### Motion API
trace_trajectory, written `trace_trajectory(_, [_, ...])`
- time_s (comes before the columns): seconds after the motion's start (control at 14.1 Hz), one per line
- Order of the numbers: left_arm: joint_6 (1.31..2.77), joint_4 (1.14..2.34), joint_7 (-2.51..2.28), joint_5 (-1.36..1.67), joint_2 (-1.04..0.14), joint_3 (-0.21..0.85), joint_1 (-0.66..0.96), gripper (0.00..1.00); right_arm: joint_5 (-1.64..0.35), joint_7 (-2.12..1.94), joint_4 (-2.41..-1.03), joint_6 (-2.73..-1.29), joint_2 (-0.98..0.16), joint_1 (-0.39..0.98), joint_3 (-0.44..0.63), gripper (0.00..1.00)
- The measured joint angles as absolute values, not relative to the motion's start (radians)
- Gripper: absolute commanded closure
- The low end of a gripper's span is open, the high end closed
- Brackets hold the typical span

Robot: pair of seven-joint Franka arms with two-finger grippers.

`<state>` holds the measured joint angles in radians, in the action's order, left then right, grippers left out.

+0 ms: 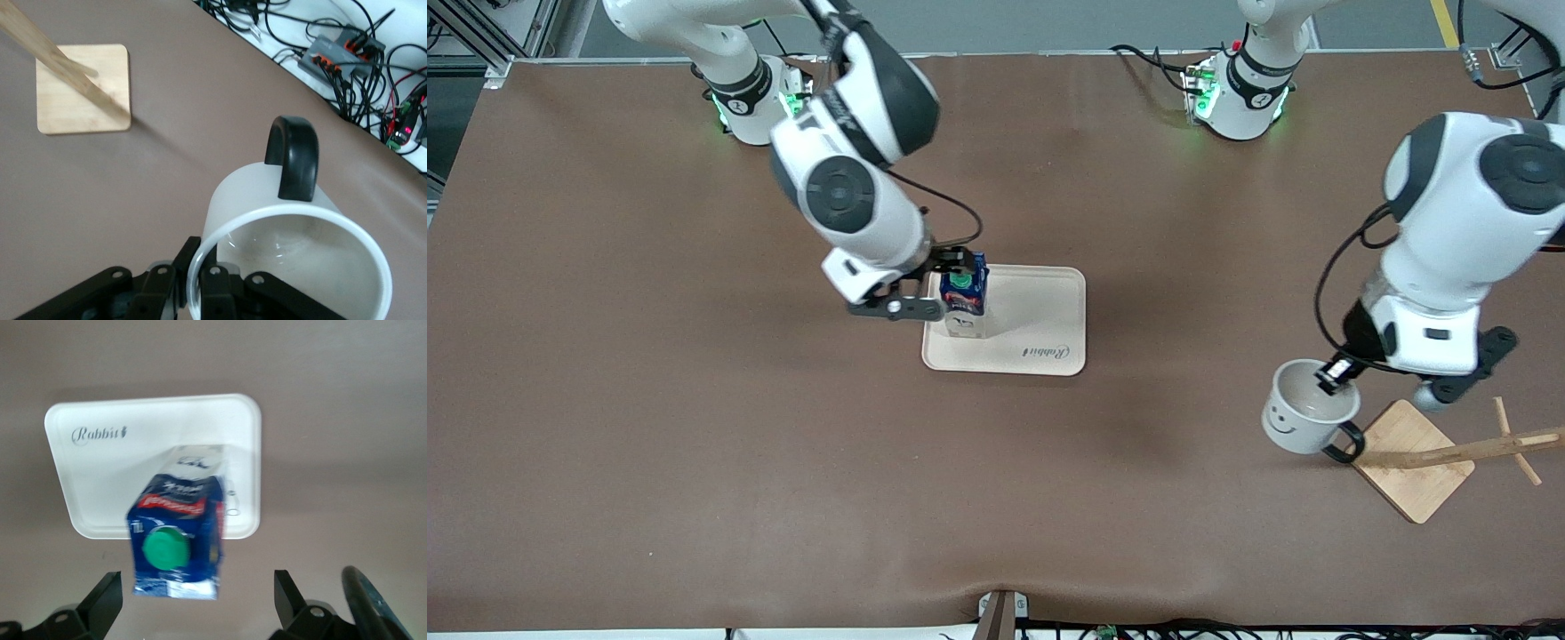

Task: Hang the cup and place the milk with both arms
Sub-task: 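Hang the mug handle on the stand peg while the right gripper lifts milk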

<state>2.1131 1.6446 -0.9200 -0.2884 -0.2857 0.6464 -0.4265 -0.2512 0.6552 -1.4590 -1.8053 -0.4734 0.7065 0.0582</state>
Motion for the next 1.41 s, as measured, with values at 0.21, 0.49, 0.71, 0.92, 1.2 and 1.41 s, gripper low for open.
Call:
trace_trajectory(0.21, [2.113, 1.635, -0.828, -0.255, -0.286, 0.646, -0.497, 1.0, -0.251, 0.658, -1.458, -1.839, -0.511, 0.727, 0.061, 0.0])
trace_trajectory(0.49, [2.112, 1.634, -0.641, -0.199, -0.286, 0.645, -0.618, 1.0, -0.251, 0.657, -1.457, -1.837, -0.512, 0.728, 0.066, 0.0])
trace_trajectory(0.71, [2.112, 1.625, -0.54, -0.174, -0.286, 0.646, -0.68, 1.0, -0.251, 0.657, -1.458, -1.844, -0.529, 0.743, 0.065, 0.0])
trace_trajectory(0.92, [2.112, 1.616, -0.488, -0.154, -0.286, 0.646, -0.706, 1.0, -0.251, 0.657, -1.459, -1.861, -0.563, 0.766, 0.064, 0.19])
trace_trajectory(1.2, [2.111, 1.616, -0.435, -0.097, -0.288, 0.643, -0.748, 1.0, -0.25, 0.655, -1.452, -1.863, -0.583, 0.77, 0.07, 1.0])
trace_trajectory(1.41, [2.109, 1.616, -0.432, -0.093, -0.294, 0.643, -0.753, 1.0, -0.251, 0.654, -1.429, -1.858, -0.582, 0.76, 0.079, 1.0])
